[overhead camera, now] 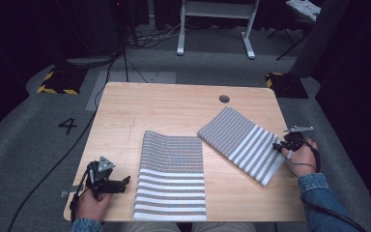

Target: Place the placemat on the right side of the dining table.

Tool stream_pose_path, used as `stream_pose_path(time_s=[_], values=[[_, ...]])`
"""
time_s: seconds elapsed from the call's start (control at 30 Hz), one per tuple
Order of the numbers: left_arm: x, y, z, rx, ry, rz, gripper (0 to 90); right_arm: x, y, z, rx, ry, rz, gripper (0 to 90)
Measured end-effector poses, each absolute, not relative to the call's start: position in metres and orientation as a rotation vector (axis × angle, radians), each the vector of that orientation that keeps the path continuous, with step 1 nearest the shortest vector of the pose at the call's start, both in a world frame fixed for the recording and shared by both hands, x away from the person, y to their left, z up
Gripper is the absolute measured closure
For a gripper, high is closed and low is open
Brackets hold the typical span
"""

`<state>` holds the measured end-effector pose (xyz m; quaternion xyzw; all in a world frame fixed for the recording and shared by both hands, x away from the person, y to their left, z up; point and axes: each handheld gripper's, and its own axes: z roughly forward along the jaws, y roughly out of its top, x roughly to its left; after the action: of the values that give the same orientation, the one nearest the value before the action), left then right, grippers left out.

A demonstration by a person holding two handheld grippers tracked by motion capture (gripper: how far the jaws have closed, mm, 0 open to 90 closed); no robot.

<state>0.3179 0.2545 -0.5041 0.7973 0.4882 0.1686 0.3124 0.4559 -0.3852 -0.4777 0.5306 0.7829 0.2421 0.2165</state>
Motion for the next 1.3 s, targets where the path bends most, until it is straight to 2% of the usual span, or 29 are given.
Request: stream_pose_path(time_s=[0.1,0.5,0.7,0.93,1.3], values=[[0.318,0.255,-0.504,2.104,1.288,0.444,3.7,0.459,-0.383,-0.474,1.437,2.155,0.648,81.5],[0.318,0.254,-0.504,2.101,1.288,0.446,3.7,0.441,-0.364,-0.436,1.277,2.138,0.809,82.4],[0.318,0.254,-0.504,2.093,1.289,0.444,3.7,0.417,-0.336,-0.41,1.094,2.175,0.929,82.7],[0.318,0.254,-0.505,2.095,1.29,0.455,3.7,0.388,-0.307,-0.397,0.948,2.223,1.049,82.6],[0.319,0.254,-0.504,2.101,1.29,0.455,3.6,0.326,-0.266,-0.405,0.751,2.392,1.196,81.2]])
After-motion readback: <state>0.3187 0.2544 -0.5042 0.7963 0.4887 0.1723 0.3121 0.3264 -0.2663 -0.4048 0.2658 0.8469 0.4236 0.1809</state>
